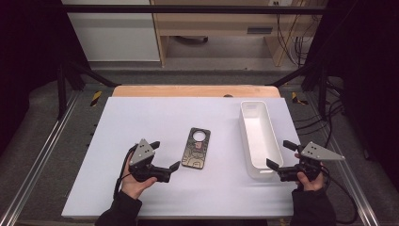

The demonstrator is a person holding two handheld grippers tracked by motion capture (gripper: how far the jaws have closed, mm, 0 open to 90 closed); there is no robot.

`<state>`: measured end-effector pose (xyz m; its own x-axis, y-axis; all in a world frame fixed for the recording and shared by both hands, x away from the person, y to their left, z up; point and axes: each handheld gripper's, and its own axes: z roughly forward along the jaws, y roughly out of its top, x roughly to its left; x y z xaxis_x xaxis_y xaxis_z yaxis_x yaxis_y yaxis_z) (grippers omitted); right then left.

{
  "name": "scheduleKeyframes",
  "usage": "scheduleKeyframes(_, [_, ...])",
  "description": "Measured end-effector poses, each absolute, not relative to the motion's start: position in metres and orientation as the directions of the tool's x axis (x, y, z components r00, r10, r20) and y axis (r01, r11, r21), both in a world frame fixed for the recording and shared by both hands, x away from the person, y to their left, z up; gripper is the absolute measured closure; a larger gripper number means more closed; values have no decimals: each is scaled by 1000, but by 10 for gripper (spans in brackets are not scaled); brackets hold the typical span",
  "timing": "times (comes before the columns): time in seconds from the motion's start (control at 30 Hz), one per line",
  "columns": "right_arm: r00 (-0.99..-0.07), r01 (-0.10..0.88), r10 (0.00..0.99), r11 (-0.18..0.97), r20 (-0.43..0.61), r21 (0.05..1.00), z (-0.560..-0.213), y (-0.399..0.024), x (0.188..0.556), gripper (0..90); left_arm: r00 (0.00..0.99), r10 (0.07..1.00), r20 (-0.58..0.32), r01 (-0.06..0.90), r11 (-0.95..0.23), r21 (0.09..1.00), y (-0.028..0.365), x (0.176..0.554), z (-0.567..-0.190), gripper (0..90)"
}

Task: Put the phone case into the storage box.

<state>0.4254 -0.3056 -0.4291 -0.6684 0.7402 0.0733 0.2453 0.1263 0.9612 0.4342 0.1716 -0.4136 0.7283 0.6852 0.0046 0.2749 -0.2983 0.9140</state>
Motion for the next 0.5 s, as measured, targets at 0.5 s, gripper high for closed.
scheduleKeyframes(0.5, [-668,244,741,128,71,961,-429,-306,426,3,718,696,-4,318,-323,891,155,447,-417,0])
